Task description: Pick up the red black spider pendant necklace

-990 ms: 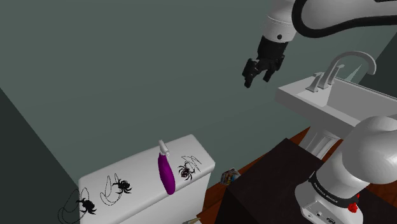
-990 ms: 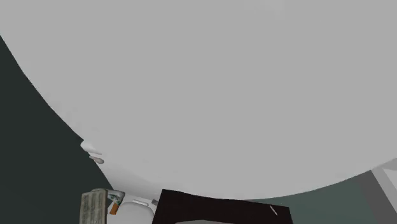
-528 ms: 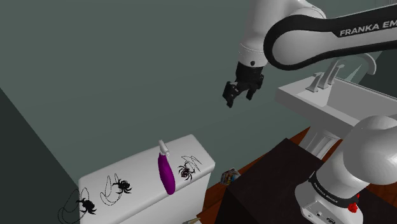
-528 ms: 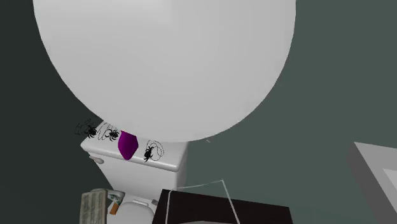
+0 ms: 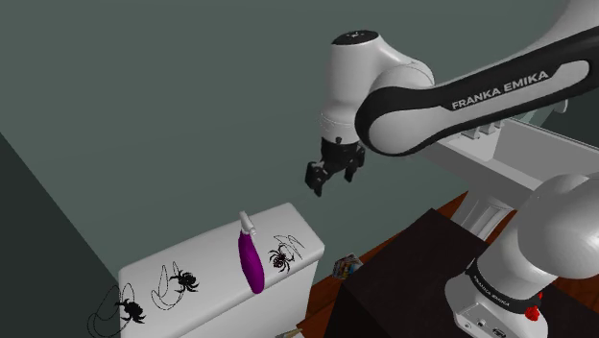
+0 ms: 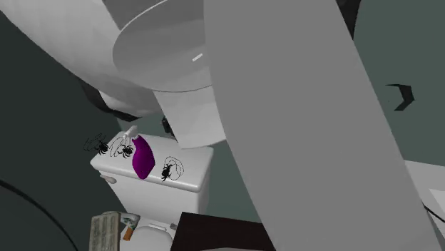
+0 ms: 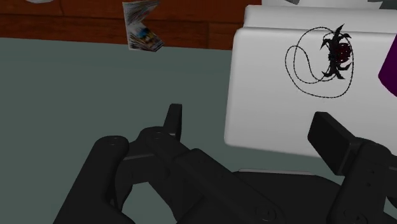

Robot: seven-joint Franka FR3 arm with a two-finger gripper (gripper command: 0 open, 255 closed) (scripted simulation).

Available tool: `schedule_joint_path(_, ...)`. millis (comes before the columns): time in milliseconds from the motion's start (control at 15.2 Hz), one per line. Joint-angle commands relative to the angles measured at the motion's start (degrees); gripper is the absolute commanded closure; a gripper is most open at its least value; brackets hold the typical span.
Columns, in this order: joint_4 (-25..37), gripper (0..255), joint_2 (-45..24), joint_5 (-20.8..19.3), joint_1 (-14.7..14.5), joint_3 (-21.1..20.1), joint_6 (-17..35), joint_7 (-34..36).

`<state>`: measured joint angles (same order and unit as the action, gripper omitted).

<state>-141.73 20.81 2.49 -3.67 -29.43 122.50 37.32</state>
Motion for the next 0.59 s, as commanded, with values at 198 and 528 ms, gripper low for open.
schedule_joint_path(198,2.9,0,-10.9,-4.7,0.8,-6.0,4.7,8.8)
schedule_joint_path(528,7.9,0,-24.0,-14.1,0.3,-9.7,7.5,19.8)
